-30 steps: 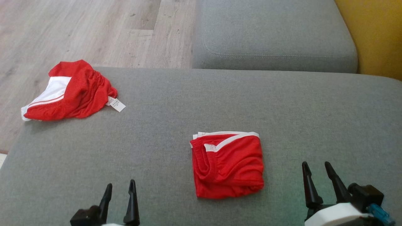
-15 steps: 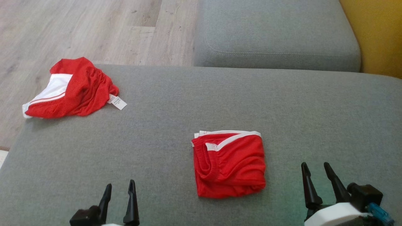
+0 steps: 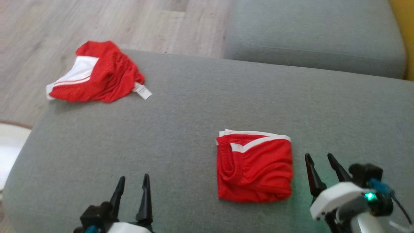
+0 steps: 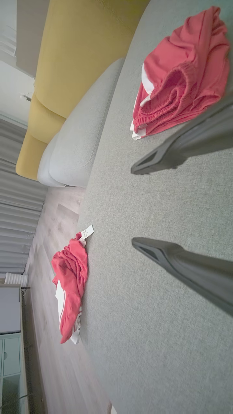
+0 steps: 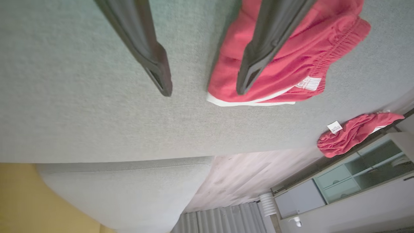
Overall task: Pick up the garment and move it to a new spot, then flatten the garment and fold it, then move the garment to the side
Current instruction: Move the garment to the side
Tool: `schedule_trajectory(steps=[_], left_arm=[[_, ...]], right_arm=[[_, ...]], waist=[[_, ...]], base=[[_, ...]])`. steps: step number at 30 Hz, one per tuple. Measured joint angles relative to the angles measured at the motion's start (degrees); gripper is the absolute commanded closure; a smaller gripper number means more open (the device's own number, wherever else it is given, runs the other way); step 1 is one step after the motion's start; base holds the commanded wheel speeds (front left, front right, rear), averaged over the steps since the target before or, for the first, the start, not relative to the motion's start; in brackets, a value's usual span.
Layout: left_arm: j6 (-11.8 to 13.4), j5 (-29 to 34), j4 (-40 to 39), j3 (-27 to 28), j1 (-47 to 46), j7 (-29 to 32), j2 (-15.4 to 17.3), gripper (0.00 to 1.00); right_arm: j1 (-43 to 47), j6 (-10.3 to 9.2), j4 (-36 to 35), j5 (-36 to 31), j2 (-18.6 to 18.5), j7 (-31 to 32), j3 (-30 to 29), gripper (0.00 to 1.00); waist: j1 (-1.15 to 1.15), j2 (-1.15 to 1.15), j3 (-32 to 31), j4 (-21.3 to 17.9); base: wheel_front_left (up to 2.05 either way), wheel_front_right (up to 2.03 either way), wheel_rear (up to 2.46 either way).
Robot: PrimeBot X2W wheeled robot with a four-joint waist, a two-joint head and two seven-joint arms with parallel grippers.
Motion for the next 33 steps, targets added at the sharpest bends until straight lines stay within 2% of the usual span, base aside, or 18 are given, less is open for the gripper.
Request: schedule_trajectory(steps=[9,15,16,17,18,20,27,33], left_arm=[[0.0,0.57,-1.68,-1.29,-0.42,0.46,-0.18,0.0],[0.09,1.08,-3.33,-1.23,-1.53,0.44,-0.19,0.0],[0.1,1.09,-3.47,-1.24,-1.75,0.44,-0.22,0.0],[0.11,1.13,-3.57,-1.23,-2.01,0.43,-0.23,0.0],[0.31,1.3,-3.69,-1.21,-2.22,0.43,-0.23,0.0],[0.6,1.48,-4.16,-1.2,-2.32,0.42,-0.29,0.0],[0.64,2.07,-5.42,-1.24,-2.88,0.35,-0.44,0.0],[1.11,2.9,-6.62,-1.14,-4.86,0.35,-0.41,0.0]], right_arm=[[-5.77,0.0,10.59,-2.16,0.0,4.82,-0.35,0.0],[-8.2,0.0,15.16,-2.19,-0.02,7.13,-0.67,0.0],[-8.81,0.0,15.88,-1.8,-0.04,7.7,-0.62,0.1],[-9.44,0.0,16.18,-1.76,-0.04,8.01,-0.53,0.51],[-10.11,0.0,16.44,-1.76,-0.05,8.04,-0.41,0.63],[-11.27,0.0,16.78,-1.76,-0.05,8.04,-0.2,1.0],[-13.92,0.03,16.84,-3.36,0.02,5.89,-1.58,1.0],[-17.86,0.03,15.17,-8.81,-0.04,4.93,-6.9,1.0]], waist=[[0.0,0.0,2.02,5.69],[0.01,0.0,4.46,7.56],[0.01,0.0,4.82,7.7],[0.0,0.0,5.19,7.81],[0.0,0.0,5.52,7.88],[0.0,0.0,6.16,7.86],[0.0,0.0,8.12,5.6],[0.0,0.0,9.78,0.38]], base=[[0.0,0.0,0.0],[0.0,0.0,0.0],[0.0,0.0,0.0],[0.0,0.0,0.0],[0.0,0.0,0.0],[0.0,0.0,0.0],[0.0,0.0,0.0],[0.0,0.0,0.0]])
